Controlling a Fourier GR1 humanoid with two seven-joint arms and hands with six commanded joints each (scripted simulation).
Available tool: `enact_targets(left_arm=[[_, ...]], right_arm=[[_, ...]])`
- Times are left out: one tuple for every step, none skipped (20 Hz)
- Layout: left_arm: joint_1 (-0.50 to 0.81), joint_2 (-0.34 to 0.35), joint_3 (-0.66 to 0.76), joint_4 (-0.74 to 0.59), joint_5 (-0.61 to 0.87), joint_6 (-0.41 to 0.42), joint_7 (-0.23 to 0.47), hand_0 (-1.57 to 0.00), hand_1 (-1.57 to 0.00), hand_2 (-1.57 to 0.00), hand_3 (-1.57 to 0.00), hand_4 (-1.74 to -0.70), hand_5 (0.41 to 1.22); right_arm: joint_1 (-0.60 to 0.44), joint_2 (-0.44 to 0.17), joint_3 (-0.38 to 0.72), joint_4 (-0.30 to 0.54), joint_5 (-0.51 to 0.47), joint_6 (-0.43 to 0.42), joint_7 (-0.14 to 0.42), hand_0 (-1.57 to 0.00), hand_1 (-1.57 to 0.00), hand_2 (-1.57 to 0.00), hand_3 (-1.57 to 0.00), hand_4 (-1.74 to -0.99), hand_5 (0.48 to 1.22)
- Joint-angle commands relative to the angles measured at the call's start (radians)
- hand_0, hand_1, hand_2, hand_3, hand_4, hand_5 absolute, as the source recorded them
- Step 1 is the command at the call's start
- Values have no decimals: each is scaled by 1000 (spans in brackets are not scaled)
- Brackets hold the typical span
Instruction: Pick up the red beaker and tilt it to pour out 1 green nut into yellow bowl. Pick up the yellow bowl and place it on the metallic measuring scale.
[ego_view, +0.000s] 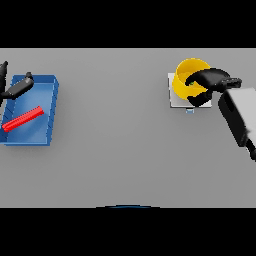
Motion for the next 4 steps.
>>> enact_targets(left_arm=[[-7,0,5,7,0,1,-2,1,1,1,1,-812,734],[-3,3,5,-4,6,1,7,1,1,1,1,-816,733],[0,0,8,-2,12,1,5,1,1,1,1,-820,734],[-1,-1,6,0,8,0,1,1,1,1,1,-821,734]], right_arm=[[0,3,3,7,3,3,2,-104,-92,-207,-413,-1336,741],[-4,10,4,14,5,2,4,-83,-73,-173,-387,-1325,737],[-10,12,9,18,9,6,2,-66,-59,-142,-365,-1316,735],[-16,8,10,21,12,8,-1,-53,-47,-115,-348,-1308,733]])
